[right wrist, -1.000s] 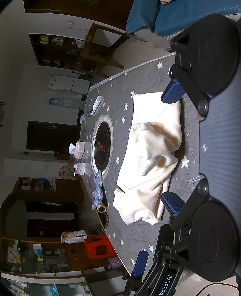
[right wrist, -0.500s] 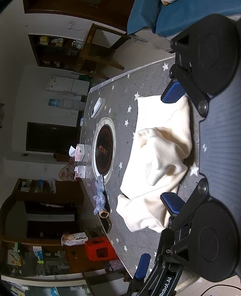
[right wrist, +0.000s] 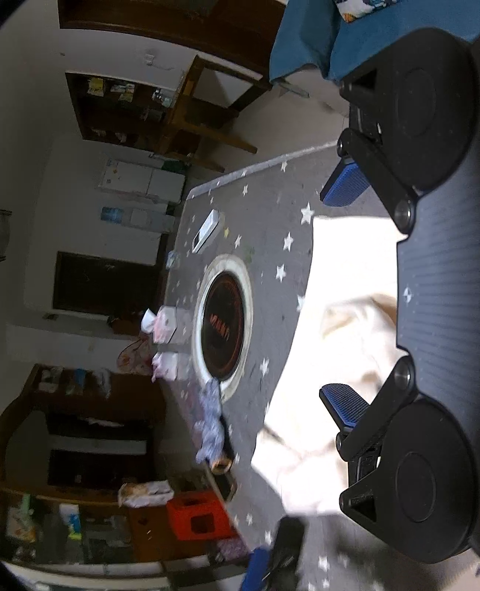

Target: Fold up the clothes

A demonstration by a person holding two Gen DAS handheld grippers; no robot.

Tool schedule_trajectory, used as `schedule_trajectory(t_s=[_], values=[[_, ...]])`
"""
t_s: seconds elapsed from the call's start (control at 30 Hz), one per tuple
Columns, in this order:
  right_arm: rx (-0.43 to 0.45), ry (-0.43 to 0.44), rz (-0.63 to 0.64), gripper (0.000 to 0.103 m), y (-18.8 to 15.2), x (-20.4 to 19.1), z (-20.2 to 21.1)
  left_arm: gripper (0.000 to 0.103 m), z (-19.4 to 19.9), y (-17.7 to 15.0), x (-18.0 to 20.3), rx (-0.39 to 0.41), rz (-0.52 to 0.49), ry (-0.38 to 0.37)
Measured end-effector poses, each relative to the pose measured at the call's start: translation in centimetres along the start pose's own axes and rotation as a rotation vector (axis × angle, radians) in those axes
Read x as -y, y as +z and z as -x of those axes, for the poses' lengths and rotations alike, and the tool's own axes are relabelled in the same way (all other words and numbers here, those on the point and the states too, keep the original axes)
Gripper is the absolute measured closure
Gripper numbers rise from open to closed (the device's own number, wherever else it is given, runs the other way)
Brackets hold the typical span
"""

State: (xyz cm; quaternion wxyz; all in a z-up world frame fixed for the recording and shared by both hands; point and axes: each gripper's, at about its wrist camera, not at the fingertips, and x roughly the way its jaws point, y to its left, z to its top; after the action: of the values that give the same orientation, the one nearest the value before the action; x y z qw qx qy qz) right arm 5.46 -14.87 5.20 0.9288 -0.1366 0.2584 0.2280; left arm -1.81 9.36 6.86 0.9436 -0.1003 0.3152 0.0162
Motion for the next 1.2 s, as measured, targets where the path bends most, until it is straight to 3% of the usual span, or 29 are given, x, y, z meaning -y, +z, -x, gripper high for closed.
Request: schedule_trajectory(t_s=[0.23, 0.53, 0.83, 1.2], values=[[-0.107, -0.013, 0.014, 0.000, 1.0, 1.3, -5.4, 0.000, -4.8, 2.7, -1.2, -0.052, 0.058, -0.045], [-0.180, 0.009, 0.096, 0.000, 0.5, 0.9, -8.4, 0.001, -8.0, 0.9, -0.2, -0.162, -0.018, -0.113], [-0.240, 0.089, 0.220, 0.000, -2.3, -0.3, -5.5, 0.001, -6.0, -2.4, -0.5, -0.224, -0.037, -0.183], [-0.231, 0.156, 0.299, 0.000, -4.4, -1.6, -1.2, 0.001, -3.0, -6.2, -1.1, -0.271, -0.079, -0.179]])
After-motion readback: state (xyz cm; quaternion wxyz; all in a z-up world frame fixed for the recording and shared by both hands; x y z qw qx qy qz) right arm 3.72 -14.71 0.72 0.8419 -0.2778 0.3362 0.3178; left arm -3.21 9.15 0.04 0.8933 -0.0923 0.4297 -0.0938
